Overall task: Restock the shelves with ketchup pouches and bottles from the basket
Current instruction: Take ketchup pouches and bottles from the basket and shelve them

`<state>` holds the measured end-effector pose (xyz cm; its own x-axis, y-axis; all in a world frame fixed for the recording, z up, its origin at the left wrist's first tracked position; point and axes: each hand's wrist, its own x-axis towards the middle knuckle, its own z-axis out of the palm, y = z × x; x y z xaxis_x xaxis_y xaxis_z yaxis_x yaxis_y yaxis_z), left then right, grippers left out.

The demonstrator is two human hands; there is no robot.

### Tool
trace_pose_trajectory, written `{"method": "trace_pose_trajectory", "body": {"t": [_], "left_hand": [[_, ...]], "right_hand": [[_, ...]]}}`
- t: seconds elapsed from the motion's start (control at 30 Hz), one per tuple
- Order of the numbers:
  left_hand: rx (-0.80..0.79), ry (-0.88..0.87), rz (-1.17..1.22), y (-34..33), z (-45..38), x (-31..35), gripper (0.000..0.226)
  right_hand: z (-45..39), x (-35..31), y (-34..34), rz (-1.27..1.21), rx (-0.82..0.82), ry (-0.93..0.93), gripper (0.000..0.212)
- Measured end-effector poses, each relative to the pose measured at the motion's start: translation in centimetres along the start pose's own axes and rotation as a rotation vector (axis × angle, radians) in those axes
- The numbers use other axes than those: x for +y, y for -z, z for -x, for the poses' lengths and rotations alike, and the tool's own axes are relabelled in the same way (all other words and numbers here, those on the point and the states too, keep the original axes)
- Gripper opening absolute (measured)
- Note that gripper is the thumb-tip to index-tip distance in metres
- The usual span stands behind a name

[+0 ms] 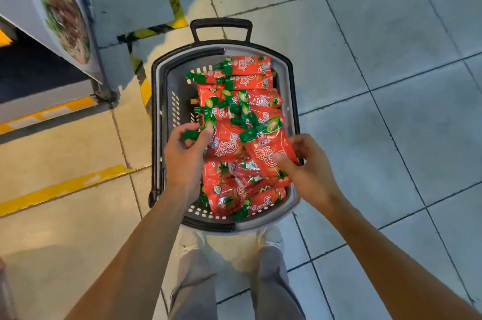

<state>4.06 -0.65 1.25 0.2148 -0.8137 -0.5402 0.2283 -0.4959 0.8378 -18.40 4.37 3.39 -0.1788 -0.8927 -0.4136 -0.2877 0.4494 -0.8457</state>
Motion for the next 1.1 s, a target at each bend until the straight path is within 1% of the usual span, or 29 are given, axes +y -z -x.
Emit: {"method": "trace_pose_trajectory", "body": {"t": [0.07, 0.13, 0.2, 0.27, 0.33, 0.43, 0.47, 0.53, 0.57, 0.6, 0.67, 0.77, 0.9, 1.0, 1.1], "left_hand": [[0.049, 0.073, 0.086, 1.5, 1.3, 2.0, 0.034], [0.066, 0.155, 0.196, 3.1, 3.3, 4.5, 0.047], [0.065, 0.23, 0.276, 4.5, 6.0, 7.5, 0.052], [0.059, 0.299, 0.355, 5.9, 9.3, 10.8, 0.046], [0.022, 0.348, 0.478, 7.9, 12.9, 14.2, 0.034], [-0.024, 0.382, 0.685, 11.7, 18.4, 19.5, 0.014], [-0.017, 0.382, 0.723, 13.1, 20.2, 21.2, 0.017], [0.021, 0.335, 0.753, 15.6, 23.6, 24.3, 0.03], [0.054, 0.289, 0.752, 16.8, 25.2, 25.7, 0.033], [0.084, 0.24, 0.745, 18.2, 26.7, 27.0, 0.035], [0.113, 0.181, 0.722, 21.1, 29.5, 29.3, 0.034], [0.189, 0.094, 0.722, 26.4, 32.6, 31.4, 0.036], [0.27, -0.035, 0.674, 33.4, 35.6, 33.1, 0.045], [0.387, -0.074, 0.653, 37.7, 36.7, 34.3, 0.044], [0.441, -0.09, 0.679, 41.6, 36.9, 35.6, 0.04]], "right_hand": [[1.4, -3.2, -0.1, -0.112, 0.003, -0.018, 0.019], [3.2, -6.8, -0.3, -0.183, -0.05, -0.043, 0.016], [5.2, -10.6, -0.7, -0.218, -0.111, -0.07, 0.017], [7.4, -14.4, -1.2, -0.24, -0.165, -0.082, 0.017], [9.9, -18.4, -1.8, -0.283, -0.227, -0.091, 0.015], [13.7, -24.6, -2.5, -0.301, -0.305, -0.09, 0.025], [15.1, -26.6, -2.7, -0.297, -0.332, -0.079, 0.027], [17.5, -30.3, -3.5, -0.266, -0.383, -0.044, 0.025], [18.8, -32.1, -4.0, -0.247, -0.404, -0.022, 0.019], [20.0, -33.9, -4.6, -0.239, -0.422, 0.004, 0.012], [22.3, -37.3, -6.3, -0.239, -0.472, 0.042, 0.01], [25.6, -41.5, -10.4, -0.219, -0.552, 0.053, 0.024], [28.7, -45.4, -17.1, -0.189, -0.637, 0.097, 0.032], [30.2, -48.2, -21.8, -0.154, -0.712, 0.149, 0.04], [30.6, -51.2, -26.0, -0.134, -0.765, 0.189, 0.038]]}}
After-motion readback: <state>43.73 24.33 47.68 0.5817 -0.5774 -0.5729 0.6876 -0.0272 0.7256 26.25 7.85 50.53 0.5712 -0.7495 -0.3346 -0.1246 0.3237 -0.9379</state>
